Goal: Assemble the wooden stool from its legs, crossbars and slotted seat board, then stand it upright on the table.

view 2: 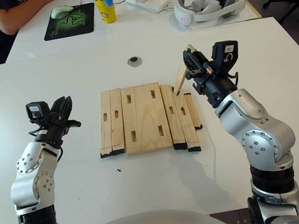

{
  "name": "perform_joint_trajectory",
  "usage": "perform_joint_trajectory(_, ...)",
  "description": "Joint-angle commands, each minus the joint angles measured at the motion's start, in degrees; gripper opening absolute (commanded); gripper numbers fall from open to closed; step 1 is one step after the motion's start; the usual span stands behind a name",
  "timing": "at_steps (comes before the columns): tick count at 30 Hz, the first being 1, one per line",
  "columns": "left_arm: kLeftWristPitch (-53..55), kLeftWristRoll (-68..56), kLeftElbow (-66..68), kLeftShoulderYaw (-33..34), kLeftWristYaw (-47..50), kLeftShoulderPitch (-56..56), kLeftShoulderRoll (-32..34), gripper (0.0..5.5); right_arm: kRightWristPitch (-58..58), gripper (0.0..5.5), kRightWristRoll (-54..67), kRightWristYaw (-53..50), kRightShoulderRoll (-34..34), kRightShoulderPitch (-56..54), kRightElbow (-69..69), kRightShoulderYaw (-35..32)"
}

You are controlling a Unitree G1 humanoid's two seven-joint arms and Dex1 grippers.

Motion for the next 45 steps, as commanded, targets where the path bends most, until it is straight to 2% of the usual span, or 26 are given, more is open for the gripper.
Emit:
perform_joint_trajectory(1,0.6,1.3,1.3,-0.3,0.7,0.6,-0.1,0.20,0.6,0.45,-2.4,-0.8,2.0,2.1,-1.8,1.8)
perform_joint_trajectory(3,0.6,1.4,1.4,-0.8,0.7,0.6,-0.2,0.00,0.6,0.45,-3.2,-0.8,2.9,2.7,-1.6,2.1)
perform_joint_trajectory(13,1.5,2.7,1.9,-1.0,2.0,0.1,-0.3,0.00,-0.1,0.45,-8.3,-4.1,9.4,5.8,-1.5,3.5)
perform_joint_trajectory(22,4.5,2.5,0.9,-0.8,-0.1,-1.6,2.2,0.00,-3.1,0.45,-17.0,-5.8,14.1,10.3,-5.4,8.1)
perform_joint_trajectory(45,6.2,2.3,1.7,-0.8,-1.1,-4.0,2.5,0.00,-13.1,0.45,-27.9,-1.1,21.0,12.4,2.2,10.4)
